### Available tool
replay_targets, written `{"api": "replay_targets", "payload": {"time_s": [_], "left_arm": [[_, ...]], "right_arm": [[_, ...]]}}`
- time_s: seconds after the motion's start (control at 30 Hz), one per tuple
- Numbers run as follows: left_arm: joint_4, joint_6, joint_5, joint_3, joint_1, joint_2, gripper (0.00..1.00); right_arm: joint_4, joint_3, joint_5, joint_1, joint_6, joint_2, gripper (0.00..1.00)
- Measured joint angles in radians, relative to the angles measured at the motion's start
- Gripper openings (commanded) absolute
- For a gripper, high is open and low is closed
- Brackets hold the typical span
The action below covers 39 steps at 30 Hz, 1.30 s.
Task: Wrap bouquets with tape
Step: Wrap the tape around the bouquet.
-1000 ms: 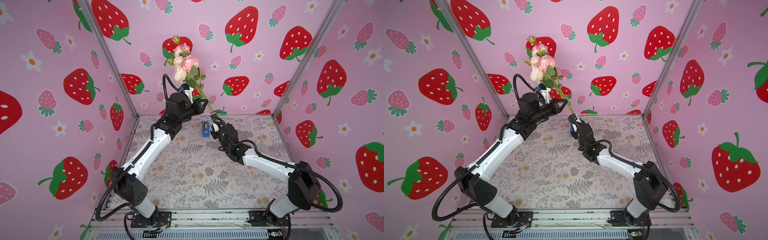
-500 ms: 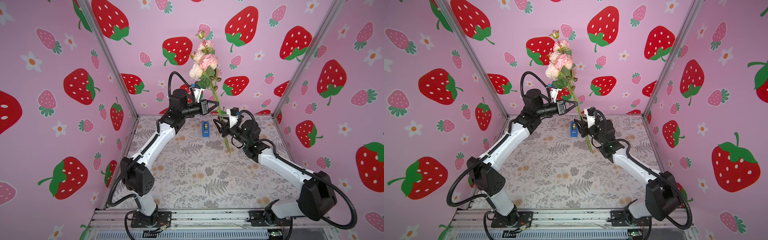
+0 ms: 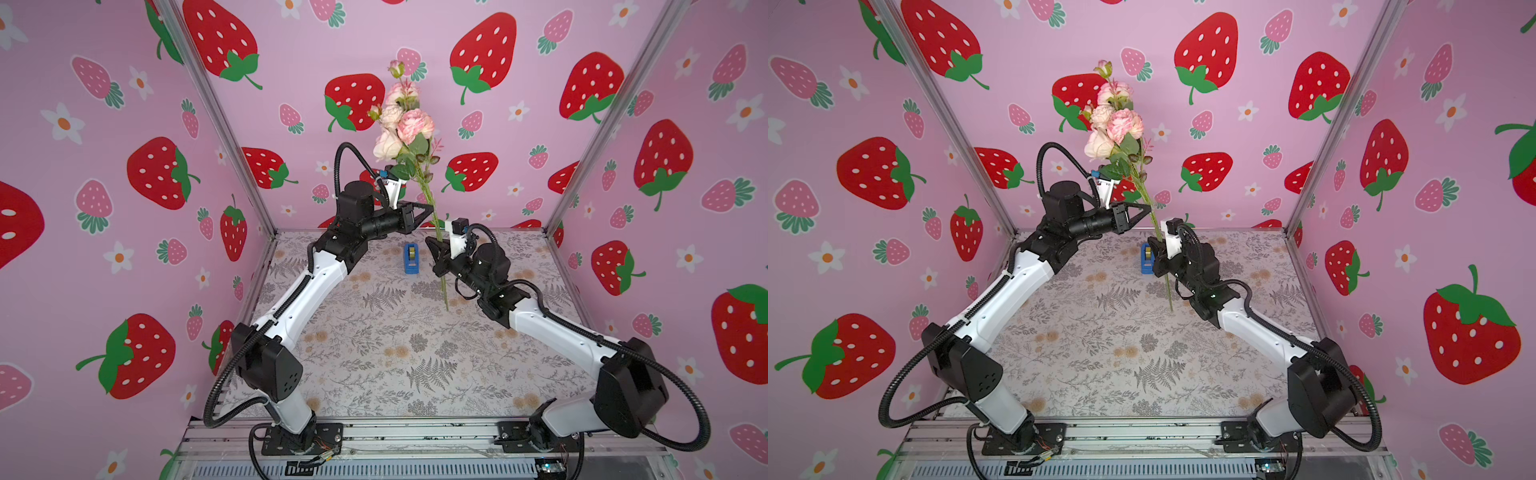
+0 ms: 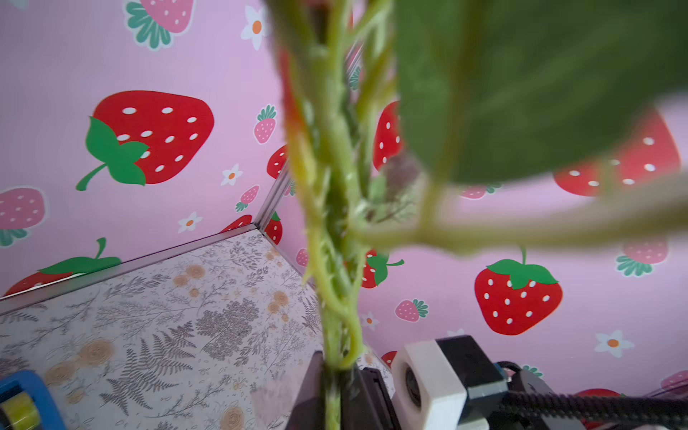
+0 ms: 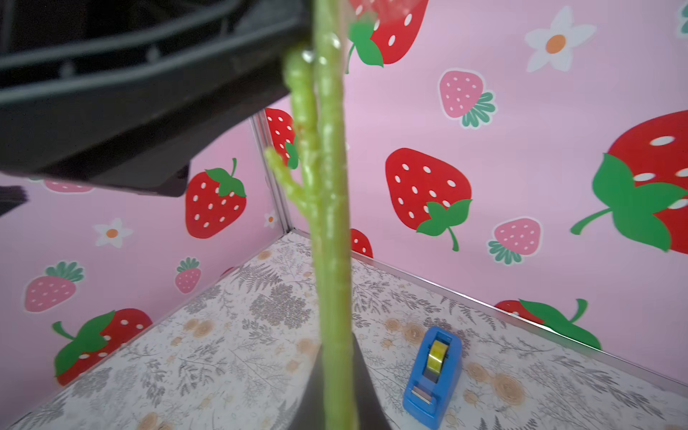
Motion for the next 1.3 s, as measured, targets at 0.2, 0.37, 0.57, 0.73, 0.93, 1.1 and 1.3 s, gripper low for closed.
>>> {"api": "replay_targets", "payload": {"time_s": [0.2, 0.37, 0.57, 0.73, 0.93, 1.1, 1.3], "left_arm": [[-0.043, -0.005, -0.106, -0.021, 0.012, -0.035, 0.5], [-0.059, -0.057, -0.205, -0.026, -0.01, -0.039, 0.73], [-0.086, -0.135, -0.361, 0.016, -0.104, -0.005, 0.74], [-0.14, -0.172, -0.504, 0.142, -0.16, 0.084, 0.56], [-0.196, -0.206, -0.625, 0.204, -0.177, 0.121, 0.09], [-0.233, -0.218, -0.667, 0.234, -0.181, 0.135, 0.0], [-0.229, -0.216, -0.634, 0.243, -0.17, 0.145, 0.0]], "right_arm": [[-0.047, 0.025, 0.189, -0.016, -0.064, 0.008, 0.0], [-0.057, 0.046, 0.272, 0.002, -0.143, 0.035, 0.0], [-0.06, 0.059, 0.336, 0.05, -0.233, 0.061, 0.0], [-0.058, 0.064, 0.39, 0.081, -0.292, 0.073, 0.0], [-0.05, 0.064, 0.456, 0.105, -0.352, 0.083, 0.0], [-0.045, 0.075, 0.51, 0.121, -0.381, 0.098, 0.0], [-0.037, 0.079, 0.532, 0.129, -0.36, 0.101, 0.62]]}}
